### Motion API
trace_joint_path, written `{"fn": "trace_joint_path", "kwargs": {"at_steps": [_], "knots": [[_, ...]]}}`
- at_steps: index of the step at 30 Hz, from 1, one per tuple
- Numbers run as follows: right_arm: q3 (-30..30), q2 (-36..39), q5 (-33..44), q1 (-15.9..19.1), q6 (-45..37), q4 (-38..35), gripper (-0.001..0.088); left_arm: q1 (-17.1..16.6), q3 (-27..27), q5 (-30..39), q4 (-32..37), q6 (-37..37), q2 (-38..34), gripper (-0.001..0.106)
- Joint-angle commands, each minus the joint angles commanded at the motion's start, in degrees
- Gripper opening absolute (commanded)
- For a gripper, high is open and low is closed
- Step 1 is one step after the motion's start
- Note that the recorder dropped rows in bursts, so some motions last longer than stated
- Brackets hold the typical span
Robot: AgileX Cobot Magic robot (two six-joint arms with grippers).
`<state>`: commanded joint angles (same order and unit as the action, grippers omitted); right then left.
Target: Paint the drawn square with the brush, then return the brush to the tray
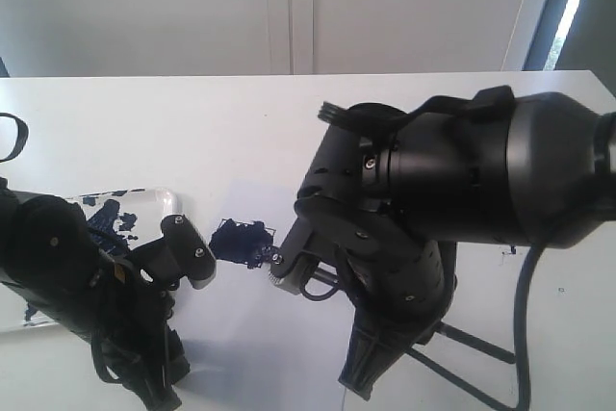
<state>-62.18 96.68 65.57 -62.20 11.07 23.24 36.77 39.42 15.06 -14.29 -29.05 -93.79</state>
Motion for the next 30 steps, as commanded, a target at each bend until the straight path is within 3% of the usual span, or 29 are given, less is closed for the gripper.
{"fn": "trace_joint_path", "kwargs": {"at_steps": [5, 10, 17, 30], "knots": [[0.0, -1.27, -4.03, 0.0, 2.49, 1.82, 0.0, 0.0, 0.0, 0.0, 0.0, 0.0, 0.0, 0.048], [0.0, -4.32, -4.02, 0.0, 5.85, 7.25, 0.0, 0.0, 0.0, 0.0, 0.0, 0.0, 0.0, 0.048], [0.0, -9.31, -3.3, 0.0, 6.58, 8.32, 0.0, 0.0, 0.0, -0.38, 0.0, 0.0, 0.51, 0.048], [0.0, -21.47, -3.44, 0.0, 8.65, 7.73, 0.0, 0.0, 0.0, -0.5, 0.0, 1.23, 10.12, 0.048]]}}
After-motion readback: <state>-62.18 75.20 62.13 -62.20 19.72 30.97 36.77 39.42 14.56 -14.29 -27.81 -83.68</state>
